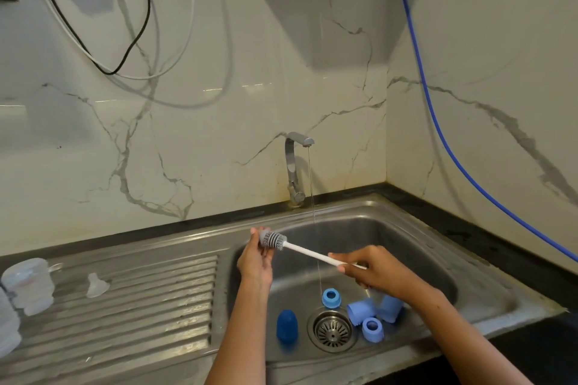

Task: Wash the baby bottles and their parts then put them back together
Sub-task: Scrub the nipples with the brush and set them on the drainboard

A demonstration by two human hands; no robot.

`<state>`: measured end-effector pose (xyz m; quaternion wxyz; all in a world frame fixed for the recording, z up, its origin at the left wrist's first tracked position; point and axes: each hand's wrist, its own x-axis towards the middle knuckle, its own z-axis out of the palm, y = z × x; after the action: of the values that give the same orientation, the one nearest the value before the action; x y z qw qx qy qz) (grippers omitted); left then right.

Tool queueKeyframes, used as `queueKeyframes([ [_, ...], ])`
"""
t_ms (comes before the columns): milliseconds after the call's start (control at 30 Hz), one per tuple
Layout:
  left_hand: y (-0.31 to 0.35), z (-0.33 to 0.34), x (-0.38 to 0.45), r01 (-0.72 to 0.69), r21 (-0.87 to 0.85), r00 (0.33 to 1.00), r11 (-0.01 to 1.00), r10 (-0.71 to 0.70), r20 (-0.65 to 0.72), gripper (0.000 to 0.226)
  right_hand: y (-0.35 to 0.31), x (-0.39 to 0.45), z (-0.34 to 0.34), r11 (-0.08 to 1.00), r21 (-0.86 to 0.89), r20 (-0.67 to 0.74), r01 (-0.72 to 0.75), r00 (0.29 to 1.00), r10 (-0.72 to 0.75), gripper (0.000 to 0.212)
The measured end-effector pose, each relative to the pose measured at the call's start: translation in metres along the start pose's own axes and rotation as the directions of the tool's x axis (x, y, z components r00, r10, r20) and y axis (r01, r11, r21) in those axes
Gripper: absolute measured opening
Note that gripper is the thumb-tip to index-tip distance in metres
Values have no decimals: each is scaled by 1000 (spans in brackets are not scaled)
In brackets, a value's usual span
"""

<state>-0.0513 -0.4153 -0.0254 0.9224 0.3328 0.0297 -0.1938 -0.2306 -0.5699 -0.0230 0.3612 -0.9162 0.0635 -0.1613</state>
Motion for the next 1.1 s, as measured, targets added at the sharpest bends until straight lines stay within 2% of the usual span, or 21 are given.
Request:
queueKeyframes([
  [133, 2, 2, -1, 58, 2, 995, 998, -58, 85, 31, -4, -3, 0, 961, 260, 50, -98, 995, 88, 25],
  [267, 1, 6, -2, 128, 49, 964, 991, -136, 227, 24, -1, -3, 3, 944, 308, 17, -115, 993, 116, 25],
  [433, -5, 8, -2, 109, -21, 990, 994, -106, 96, 24, 4, 4, 8, 989, 137, 11, -60, 998, 59, 29],
  [600, -2, 8, -1, 11, -31, 999, 999, -12, -42, 22, 4, 9, 7, 998, -56, -8, -15, 1000, 15, 34],
  [767, -1, 6, 0, -59, -51, 990, 997, 52, -134, 31, -3, 11, 6, 931, -362, 7, 36, 999, -36, 39],
  [833, 0, 5, 0, -60, -61, 988, 996, 50, -149, 33, -5, 12, 5, 912, -407, 19, 54, 999, -50, 39],
  [900, 3, 5, 0, -45, -65, 992, 997, 37, -121, 31, -6, 10, 5, 955, -292, 33, 50, 999, -42, 37],
  [967, 5, 4, 0, -12, -48, 999, 999, 10, -52, 26, -4, 6, 2, 1000, 6, 60, -4, 998, 4, 32],
  [1033, 8, 2, -1, 5, -46, 1000, 999, -6, -4, 23, -1, 0, -5, 968, 236, 117, -83, 991, 57, 28],
  [1100, 12, -5, -1, -12, -81, 1000, 997, 12, 1, 24, 3, -5, -12, 942, 318, 129, -108, 989, 70, 26],
])
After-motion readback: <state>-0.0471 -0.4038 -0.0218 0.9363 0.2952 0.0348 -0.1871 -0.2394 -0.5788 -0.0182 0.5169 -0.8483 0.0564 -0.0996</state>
